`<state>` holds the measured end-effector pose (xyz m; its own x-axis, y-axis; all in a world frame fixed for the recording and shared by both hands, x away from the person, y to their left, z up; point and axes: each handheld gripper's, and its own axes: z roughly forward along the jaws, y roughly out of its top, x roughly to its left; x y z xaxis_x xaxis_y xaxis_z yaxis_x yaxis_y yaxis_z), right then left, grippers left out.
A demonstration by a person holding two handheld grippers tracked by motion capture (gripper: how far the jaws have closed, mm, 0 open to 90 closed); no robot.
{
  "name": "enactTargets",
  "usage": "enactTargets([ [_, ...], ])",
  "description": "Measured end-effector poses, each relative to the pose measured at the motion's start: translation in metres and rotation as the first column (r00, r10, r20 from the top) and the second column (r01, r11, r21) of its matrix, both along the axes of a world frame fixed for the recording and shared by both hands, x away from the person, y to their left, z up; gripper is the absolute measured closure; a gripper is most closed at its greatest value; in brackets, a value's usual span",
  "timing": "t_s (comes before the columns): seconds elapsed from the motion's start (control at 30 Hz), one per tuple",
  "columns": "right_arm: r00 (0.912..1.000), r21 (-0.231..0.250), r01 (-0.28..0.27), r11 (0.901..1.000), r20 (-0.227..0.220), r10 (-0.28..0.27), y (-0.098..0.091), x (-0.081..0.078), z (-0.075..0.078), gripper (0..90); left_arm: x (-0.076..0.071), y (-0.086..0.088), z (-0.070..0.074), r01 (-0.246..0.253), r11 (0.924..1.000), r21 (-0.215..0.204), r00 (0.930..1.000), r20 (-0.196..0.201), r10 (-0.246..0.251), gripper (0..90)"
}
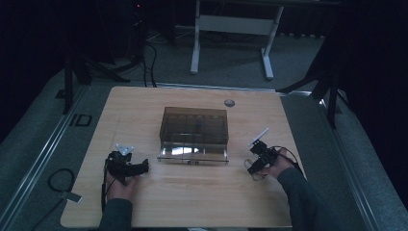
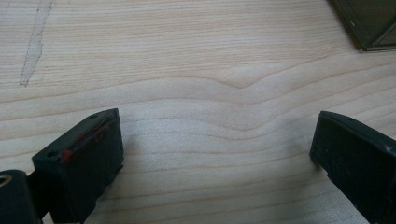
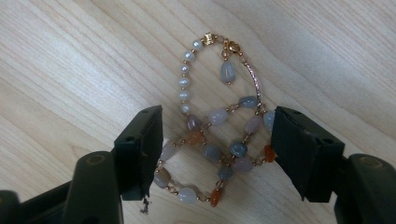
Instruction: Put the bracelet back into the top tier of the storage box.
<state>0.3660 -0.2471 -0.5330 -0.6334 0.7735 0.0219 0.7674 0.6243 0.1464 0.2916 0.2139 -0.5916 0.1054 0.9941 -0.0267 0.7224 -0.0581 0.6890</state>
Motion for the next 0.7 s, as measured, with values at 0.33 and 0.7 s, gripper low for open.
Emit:
enactTargets([
  [0.33, 0.9999, -0.016, 0.005, 0.9999, 0.009, -0.005, 0.0005, 0.0034, 0.003, 34.4, 0.0, 0.0, 0.0, 0.0, 1.0, 0.0, 1.0, 0.0, 0.0, 2.8],
  [0.7, 0.9991, -0.058, -0.026, 0.998, -0.035, 0.024, 0.0033, 0.0071, -0.0037, 33.3, 0.0, 0.0, 0.0, 0.0, 1.0, 0.0, 1.0, 0.0, 0.0, 2.8],
])
